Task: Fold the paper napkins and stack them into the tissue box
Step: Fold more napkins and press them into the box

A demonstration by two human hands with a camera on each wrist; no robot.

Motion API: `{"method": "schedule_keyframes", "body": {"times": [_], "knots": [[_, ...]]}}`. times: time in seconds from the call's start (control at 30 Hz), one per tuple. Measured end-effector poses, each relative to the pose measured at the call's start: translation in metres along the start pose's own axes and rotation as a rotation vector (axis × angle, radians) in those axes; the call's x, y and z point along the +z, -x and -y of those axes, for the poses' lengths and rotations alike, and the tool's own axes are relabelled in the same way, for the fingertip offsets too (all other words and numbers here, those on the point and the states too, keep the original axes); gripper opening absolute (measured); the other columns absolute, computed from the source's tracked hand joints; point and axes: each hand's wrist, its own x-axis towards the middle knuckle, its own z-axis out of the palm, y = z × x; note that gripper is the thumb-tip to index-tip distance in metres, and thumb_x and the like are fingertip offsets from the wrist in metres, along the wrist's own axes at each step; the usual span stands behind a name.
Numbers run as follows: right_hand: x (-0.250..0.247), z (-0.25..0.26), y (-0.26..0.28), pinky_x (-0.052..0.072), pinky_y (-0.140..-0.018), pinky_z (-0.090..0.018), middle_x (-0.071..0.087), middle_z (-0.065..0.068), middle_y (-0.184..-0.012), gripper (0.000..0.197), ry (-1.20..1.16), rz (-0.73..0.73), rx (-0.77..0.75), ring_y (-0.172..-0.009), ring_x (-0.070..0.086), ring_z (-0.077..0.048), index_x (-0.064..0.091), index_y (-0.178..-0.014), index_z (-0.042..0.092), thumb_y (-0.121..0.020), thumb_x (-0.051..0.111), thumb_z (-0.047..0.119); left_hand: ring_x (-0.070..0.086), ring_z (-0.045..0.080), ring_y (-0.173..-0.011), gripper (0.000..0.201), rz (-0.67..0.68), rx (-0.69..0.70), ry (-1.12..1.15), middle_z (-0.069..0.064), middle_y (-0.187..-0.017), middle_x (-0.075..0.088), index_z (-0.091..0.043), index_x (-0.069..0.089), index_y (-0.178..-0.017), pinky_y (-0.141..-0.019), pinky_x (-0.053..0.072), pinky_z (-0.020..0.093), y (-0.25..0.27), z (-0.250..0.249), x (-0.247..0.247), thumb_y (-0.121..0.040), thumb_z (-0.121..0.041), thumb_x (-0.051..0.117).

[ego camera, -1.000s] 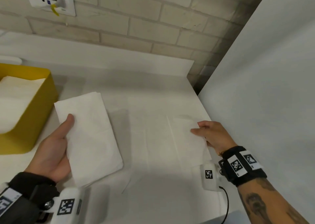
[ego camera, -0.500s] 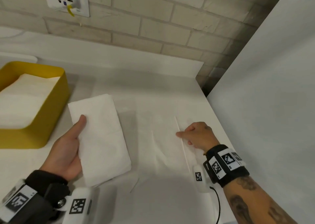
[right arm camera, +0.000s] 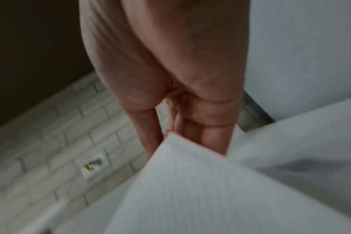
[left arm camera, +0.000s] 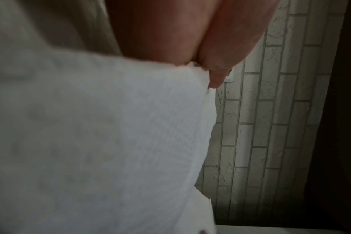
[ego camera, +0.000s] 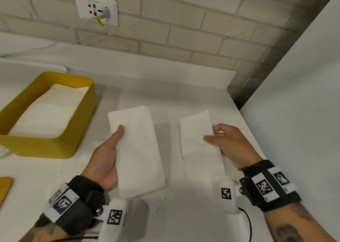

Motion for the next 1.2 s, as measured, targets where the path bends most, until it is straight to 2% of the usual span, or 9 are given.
{"method": "schedule_keyframes", "body": {"times": [0.2, 0.37, 0.57, 0.67, 0.8, 0.9, 1.07, 1.13, 1.2], "knots": [[0.013, 0.078, 0.043, 0.062, -0.075, -0.034, 0.078, -0.011, -0.105, 0.032, -0.481, 0.269, -0.336, -0.091, 0.076, -0.022, 0.065, -0.116, 0.012, -0.085, 0.067, 0.015, 0.068, 0.034, -0.118, 0.049, 0.064, -0.021, 0.023, 0.017, -0.128, 0.070, -0.008, 0.069, -0.129, -0.104, 0.049, 0.050, -0.009, 0.007, 0.007, -0.102, -0.045, 0.051], [0.068, 0.066, 0.037, 0.057, -0.076, -0.034, 0.079, -0.007, -0.095, 0.015, -0.352, 0.207, -0.241, -0.086, 0.076, -0.022, 0.070, -0.106, 0.011, -0.093, 0.069, 0.016, 0.053, 0.038, -0.136, 0.067, 0.161, -0.066, 0.087, 0.019, -0.144, 0.059, -0.014, 0.059, -0.143, -0.120, 0.033, 0.053, -0.013, 0.014, 0.011, -0.104, -0.063, 0.035], [0.108, 0.031, 0.028, 0.059, -0.089, -0.041, 0.079, -0.001, -0.093, 0.009, -0.323, 0.095, -0.111, -0.091, 0.076, -0.020, 0.074, -0.099, 0.011, -0.095, 0.069, 0.016, 0.062, 0.035, -0.127, 0.083, 0.152, -0.033, 0.052, 0.018, -0.136, 0.065, -0.016, 0.061, -0.140, -0.110, 0.044, 0.050, -0.008, 0.014, 0.014, -0.096, -0.075, 0.023], [0.111, 0.030, 0.027, 0.060, -0.085, -0.036, 0.079, 0.003, -0.092, 0.009, -0.303, 0.050, -0.123, -0.089, 0.075, -0.015, 0.074, -0.100, 0.013, -0.096, 0.068, 0.019, 0.062, 0.034, -0.127, 0.081, 0.130, -0.021, 0.028, 0.017, -0.136, 0.066, -0.015, 0.060, -0.140, -0.110, 0.045, 0.049, -0.009, 0.014, 0.013, -0.097, -0.074, 0.024], [0.116, 0.031, 0.027, 0.059, -0.079, -0.026, 0.079, 0.007, -0.090, 0.008, -0.305, 0.028, -0.109, -0.086, 0.075, -0.010, 0.073, -0.101, 0.015, -0.096, 0.068, 0.020, 0.066, 0.034, -0.122, 0.064, 0.112, -0.023, 0.019, 0.017, -0.132, 0.068, -0.013, 0.061, -0.138, -0.105, 0.048, 0.050, -0.010, 0.016, 0.013, -0.100, -0.060, 0.041], [0.121, 0.028, 0.031, 0.060, -0.084, -0.033, 0.079, 0.003, -0.093, 0.011, -0.340, 0.036, -0.093, -0.088, 0.075, -0.012, 0.071, -0.103, 0.013, -0.093, 0.072, 0.017, 0.070, 0.032, -0.114, 0.052, 0.090, -0.017, 0.016, 0.017, -0.126, 0.071, -0.009, 0.061, -0.137, -0.091, 0.059, 0.047, -0.012, 0.019, 0.012, -0.101, -0.045, 0.049], [0.108, 0.006, 0.051, 0.061, -0.087, -0.036, 0.079, -0.002, -0.098, 0.025, -0.200, 0.212, -0.073, -0.090, 0.076, -0.018, 0.068, -0.105, 0.010, -0.084, 0.080, 0.014, 0.075, 0.028, -0.102, 0.046, 0.061, 0.028, 0.035, 0.012, -0.119, 0.075, -0.012, 0.065, -0.129, -0.078, 0.060, 0.045, -0.017, 0.016, 0.007, -0.102, -0.046, 0.048], [0.088, -0.003, 0.057, 0.062, -0.080, -0.036, 0.076, -0.016, -0.097, 0.027, -0.081, 0.378, -0.027, -0.086, 0.076, -0.027, 0.065, -0.107, 0.004, -0.084, 0.079, 0.010, 0.075, 0.024, -0.100, 0.044, 0.026, 0.063, 0.040, 0.009, -0.118, 0.076, -0.014, 0.066, -0.127, -0.081, 0.057, 0.045, -0.020, 0.012, 0.002, -0.101, -0.046, 0.052], [0.057, -0.008, 0.053, 0.059, -0.070, -0.029, 0.076, -0.015, -0.093, 0.022, 0.080, 0.454, -0.010, -0.078, 0.076, -0.022, 0.066, -0.104, 0.008, -0.085, 0.077, 0.011, 0.075, 0.021, -0.101, 0.044, 0.013, 0.083, 0.042, 0.006, -0.119, 0.076, -0.016, 0.067, -0.128, -0.079, 0.064, 0.043, -0.022, 0.007, -0.002, -0.100, -0.047, 0.053]]}}
